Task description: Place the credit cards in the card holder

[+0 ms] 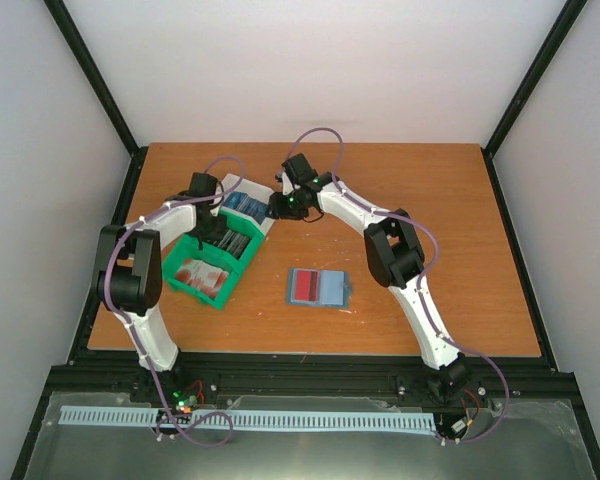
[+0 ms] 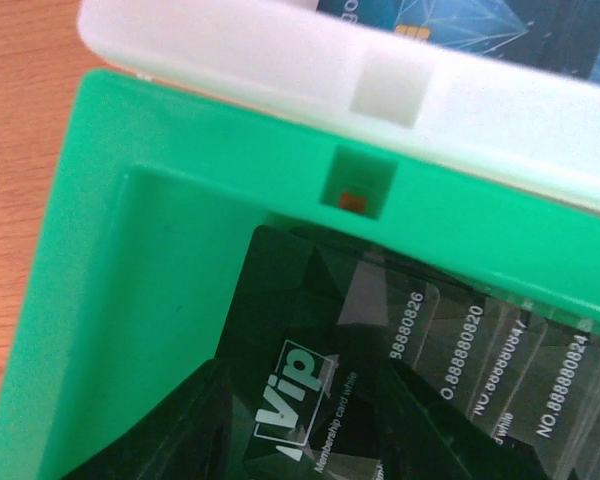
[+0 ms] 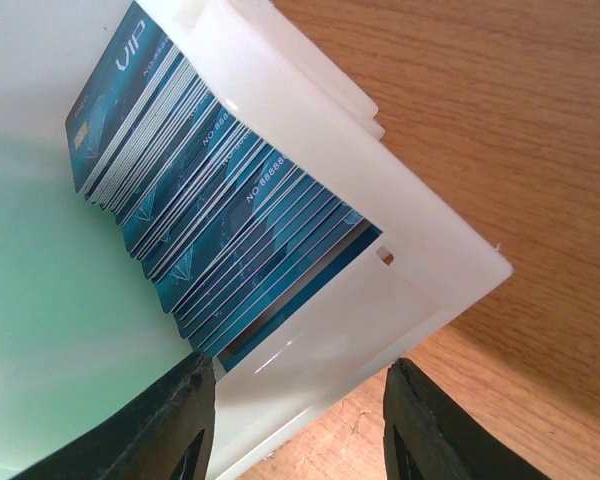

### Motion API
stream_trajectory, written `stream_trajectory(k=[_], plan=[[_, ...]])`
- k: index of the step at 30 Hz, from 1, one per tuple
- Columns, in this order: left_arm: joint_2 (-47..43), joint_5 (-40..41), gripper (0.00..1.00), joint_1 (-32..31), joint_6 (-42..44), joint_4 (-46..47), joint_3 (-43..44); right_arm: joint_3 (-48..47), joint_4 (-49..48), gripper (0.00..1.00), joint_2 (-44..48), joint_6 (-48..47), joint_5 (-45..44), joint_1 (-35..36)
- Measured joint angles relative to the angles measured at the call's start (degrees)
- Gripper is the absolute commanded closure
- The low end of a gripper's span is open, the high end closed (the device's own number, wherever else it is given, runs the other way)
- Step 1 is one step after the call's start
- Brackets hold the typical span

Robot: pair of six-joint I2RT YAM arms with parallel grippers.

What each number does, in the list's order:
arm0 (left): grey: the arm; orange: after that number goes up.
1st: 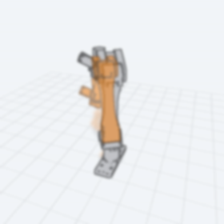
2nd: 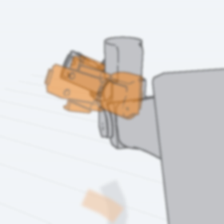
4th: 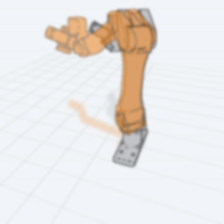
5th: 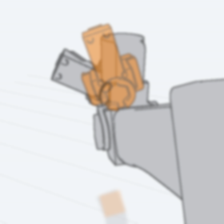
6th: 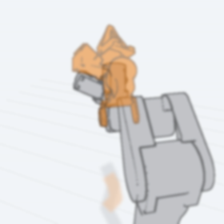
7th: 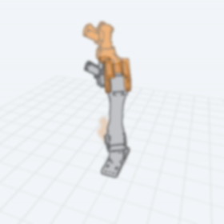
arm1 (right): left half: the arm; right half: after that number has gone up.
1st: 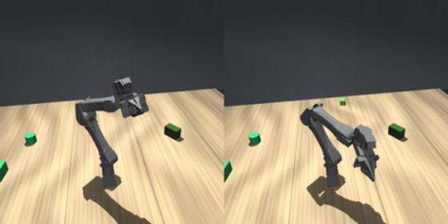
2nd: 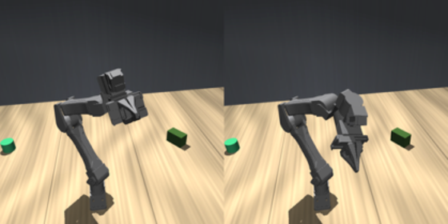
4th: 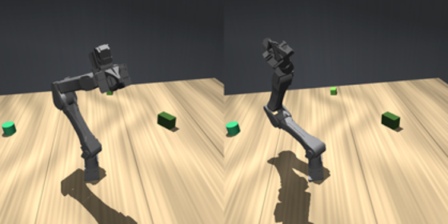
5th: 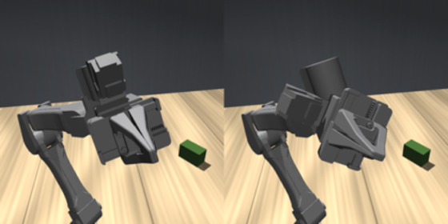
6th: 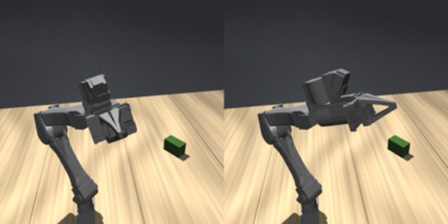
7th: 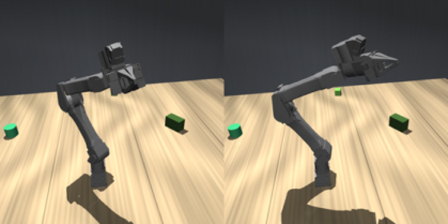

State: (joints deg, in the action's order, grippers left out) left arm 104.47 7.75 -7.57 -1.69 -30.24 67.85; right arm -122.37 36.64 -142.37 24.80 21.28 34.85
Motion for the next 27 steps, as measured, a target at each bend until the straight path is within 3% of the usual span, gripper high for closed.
stream_trajectory(k=[27], plan=[[-3.06, 5.70, 0.46, -2.16, 2.51, 6.08, -5.16, -0.07, -0.09, 0.54, 0.00, -0.61, -0.72, -0.22]])
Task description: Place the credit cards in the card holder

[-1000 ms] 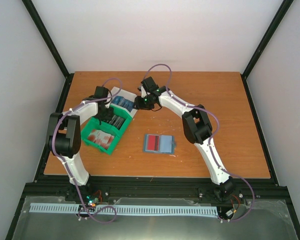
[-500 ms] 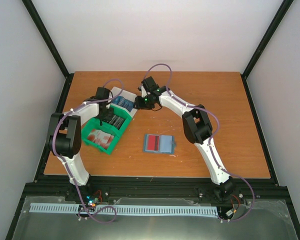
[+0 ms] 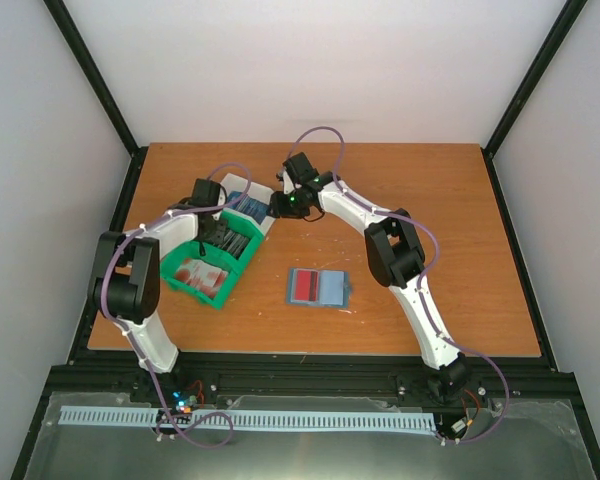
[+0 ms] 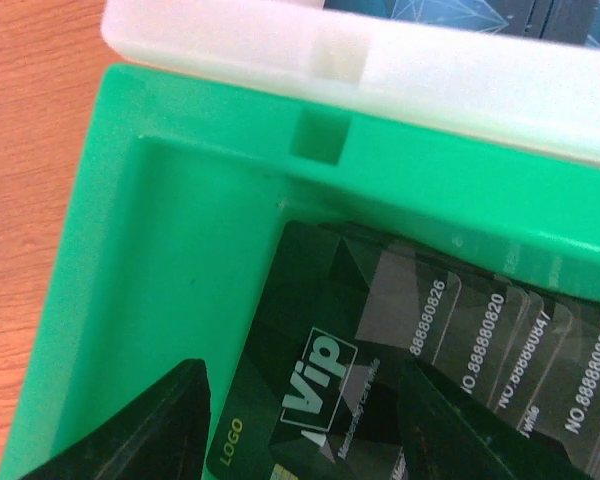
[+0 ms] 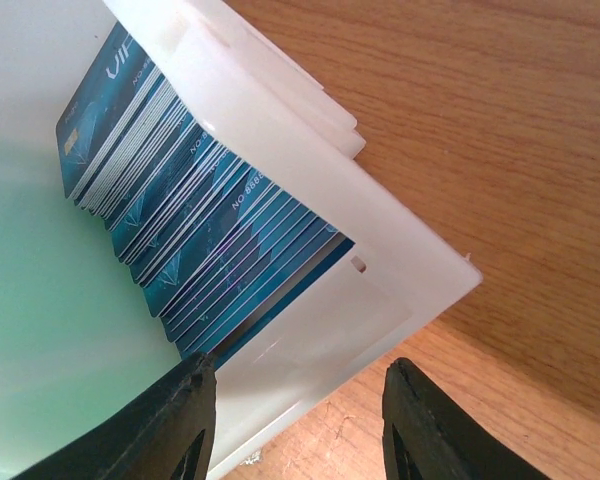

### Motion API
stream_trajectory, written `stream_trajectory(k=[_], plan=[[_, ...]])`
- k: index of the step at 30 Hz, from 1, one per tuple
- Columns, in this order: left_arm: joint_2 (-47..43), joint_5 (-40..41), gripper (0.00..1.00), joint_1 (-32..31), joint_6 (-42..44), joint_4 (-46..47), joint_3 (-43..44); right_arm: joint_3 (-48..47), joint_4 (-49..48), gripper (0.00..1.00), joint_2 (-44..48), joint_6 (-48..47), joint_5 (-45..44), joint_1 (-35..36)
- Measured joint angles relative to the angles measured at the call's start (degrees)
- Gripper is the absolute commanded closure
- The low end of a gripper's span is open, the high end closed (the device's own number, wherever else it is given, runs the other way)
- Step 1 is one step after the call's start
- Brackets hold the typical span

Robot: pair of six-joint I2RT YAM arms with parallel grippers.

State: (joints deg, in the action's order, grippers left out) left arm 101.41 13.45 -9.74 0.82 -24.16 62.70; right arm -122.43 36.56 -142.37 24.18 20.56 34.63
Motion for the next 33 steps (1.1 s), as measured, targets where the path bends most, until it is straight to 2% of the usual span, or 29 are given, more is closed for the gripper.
stream_trajectory(k=[16, 23, 33], plan=[[-3.17, -1.86, 0.51, -0.02, 0.85, -1.81, -0.28, -0.02, -0.02, 0.54, 0.00, -0.44, -0.02, 0.00], [-3.96, -2.99, 0.50, -0.04, 0.94, -4.02, 5.86, -0.02, -0.02, 0.54, 0.00, -0.44, 0.00, 0.00], [-4.15, -6.45, 0.44, -0.68, 3.41, -5.05, 5.31, -0.02, -0.02, 0.54, 0.00, -0.44, 0.00, 0.00]])
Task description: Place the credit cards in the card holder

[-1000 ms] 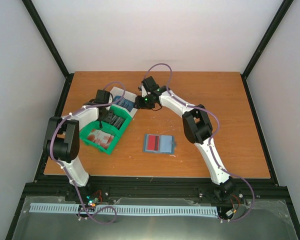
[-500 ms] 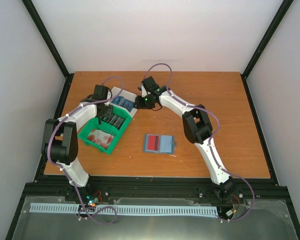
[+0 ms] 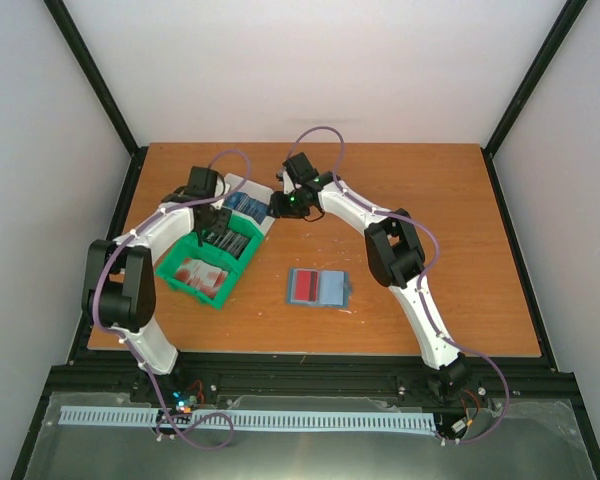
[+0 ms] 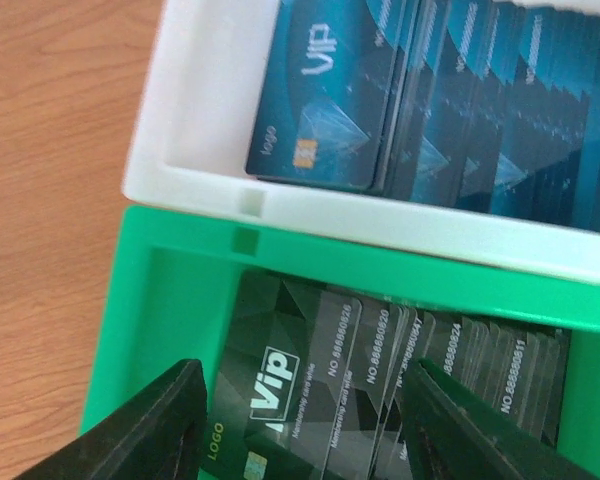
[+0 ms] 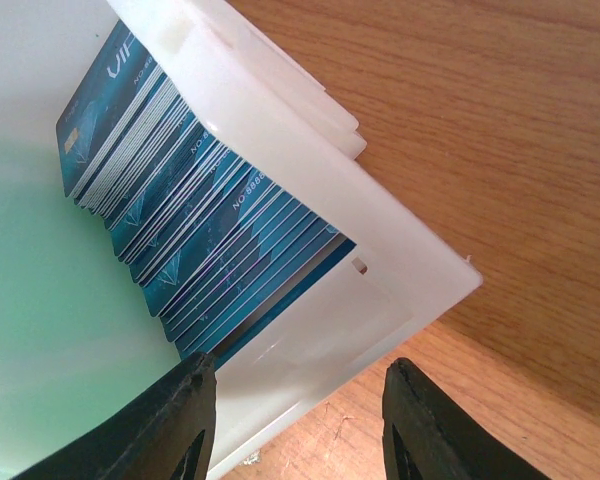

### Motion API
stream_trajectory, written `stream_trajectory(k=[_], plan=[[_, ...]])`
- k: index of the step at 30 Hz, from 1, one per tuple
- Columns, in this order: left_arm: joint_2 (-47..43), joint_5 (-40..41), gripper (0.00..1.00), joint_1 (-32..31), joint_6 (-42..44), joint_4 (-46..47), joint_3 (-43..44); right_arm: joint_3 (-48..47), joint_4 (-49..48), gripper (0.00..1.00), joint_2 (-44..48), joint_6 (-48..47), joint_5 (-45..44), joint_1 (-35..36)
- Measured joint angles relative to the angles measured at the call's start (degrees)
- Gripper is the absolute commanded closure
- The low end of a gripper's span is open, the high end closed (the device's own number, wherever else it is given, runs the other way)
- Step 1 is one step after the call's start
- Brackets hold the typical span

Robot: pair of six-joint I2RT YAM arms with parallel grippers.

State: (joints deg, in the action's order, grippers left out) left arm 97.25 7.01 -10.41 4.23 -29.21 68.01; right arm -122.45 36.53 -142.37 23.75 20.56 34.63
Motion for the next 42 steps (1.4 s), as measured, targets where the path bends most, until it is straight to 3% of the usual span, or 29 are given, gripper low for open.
stream_trajectory(k=[12, 21, 27, 33, 42], plan=[[4.24, 3.69, 0.51, -1.60, 1.57, 0.02, -1.86, -0.02, 0.00, 0.54, 0.00, -0.50, -0.04, -0.02], [6.62, 7.37, 0.64, -1.62, 1.81, 0.76, -1.86, -0.22, 0.11, 0.54, -0.09, -0.87, -0.17, -0.02], [7.21, 8.94, 0.64, -1.88, 1.77, 1.38, -1.79, -0.24, 0.11, 0.54, -0.09, -0.92, -0.20, -0.02], [7.26, 8.83, 0.76, -2.16, 1.88, 1.38, -1.73, -0.24, 0.11, 0.54, -0.09, -1.05, -0.20, -0.02], [7.26, 5.95, 0.80, -0.76, 1.86, -0.79, 0.09, -0.24, 0.09, 0.54, -0.09, -1.05, -0.20, -0.02]])
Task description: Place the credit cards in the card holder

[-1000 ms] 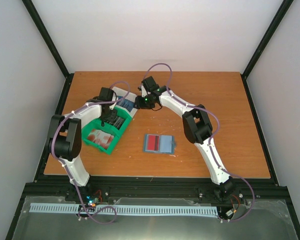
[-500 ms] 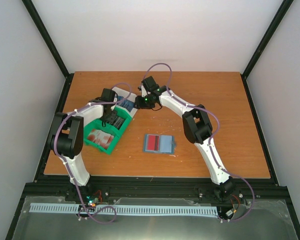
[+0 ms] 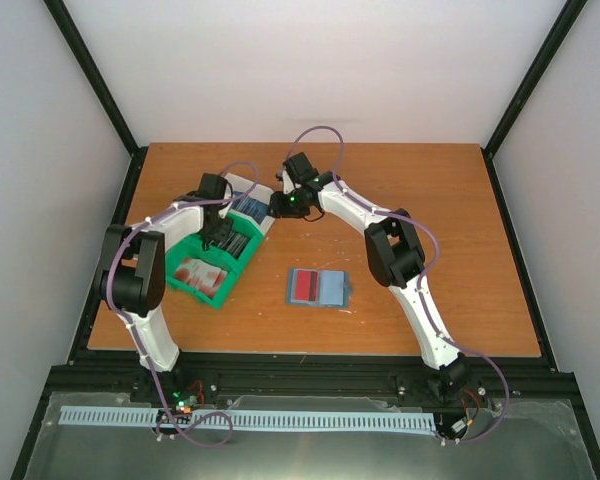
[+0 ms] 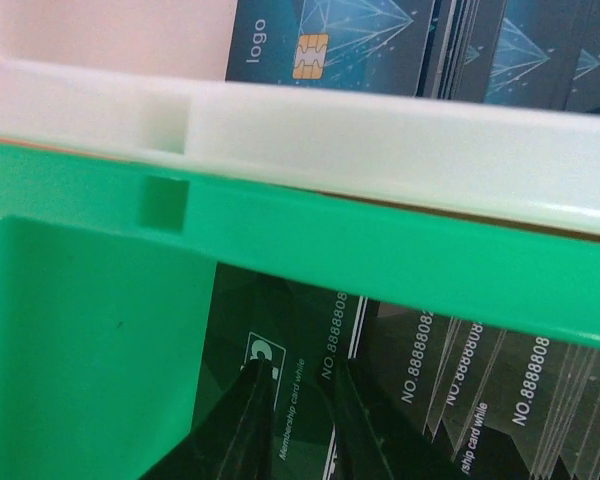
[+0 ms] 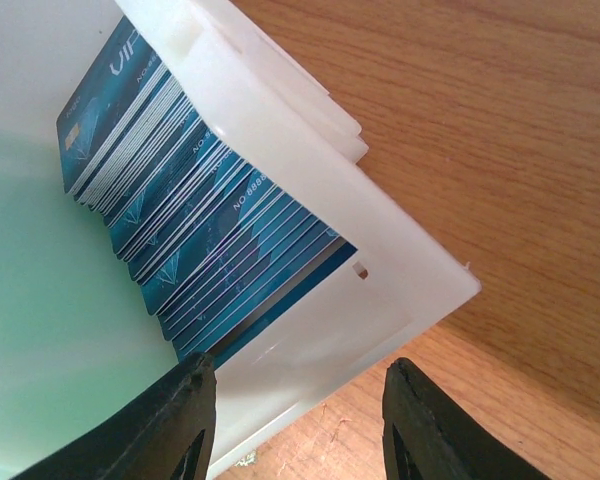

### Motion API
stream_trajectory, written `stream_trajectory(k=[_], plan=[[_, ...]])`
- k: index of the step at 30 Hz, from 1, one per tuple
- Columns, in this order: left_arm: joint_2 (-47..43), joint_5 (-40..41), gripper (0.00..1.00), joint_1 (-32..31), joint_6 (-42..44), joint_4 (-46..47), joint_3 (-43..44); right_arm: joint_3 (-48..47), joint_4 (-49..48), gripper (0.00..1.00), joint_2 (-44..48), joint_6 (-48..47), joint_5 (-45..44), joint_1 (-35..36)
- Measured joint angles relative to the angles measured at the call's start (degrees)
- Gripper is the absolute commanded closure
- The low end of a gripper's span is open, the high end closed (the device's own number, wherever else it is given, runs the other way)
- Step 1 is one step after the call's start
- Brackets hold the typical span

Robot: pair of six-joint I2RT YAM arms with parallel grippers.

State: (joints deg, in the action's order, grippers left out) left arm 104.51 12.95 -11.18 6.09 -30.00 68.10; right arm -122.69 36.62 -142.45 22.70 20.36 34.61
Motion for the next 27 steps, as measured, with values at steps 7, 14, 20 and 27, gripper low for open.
stream_trajectory(k=[7, 14, 20, 27], plan=[[0.00, -0.39, 0.84, 1.25, -1.20, -0.37, 0.90, 0.02, 0.74, 0.54, 0.00, -0.24, -0.85, -0.02], [0.02, 2.82, 0.86, 3.54, -3.50, -1.03, 1.29, 0.61, 3.17, 0.54, -1.07, -0.87, -3.39, -1.01], [0.02, 5.88, 0.86, 3.80, -4.20, -1.09, 1.29, 0.59, 3.17, 0.54, -1.07, -0.92, -3.74, -1.01], [0.02, 3.87, 0.66, 3.85, -4.46, -1.01, 1.29, 0.42, 3.28, 0.51, -1.05, -1.60, -3.30, -1.01]])
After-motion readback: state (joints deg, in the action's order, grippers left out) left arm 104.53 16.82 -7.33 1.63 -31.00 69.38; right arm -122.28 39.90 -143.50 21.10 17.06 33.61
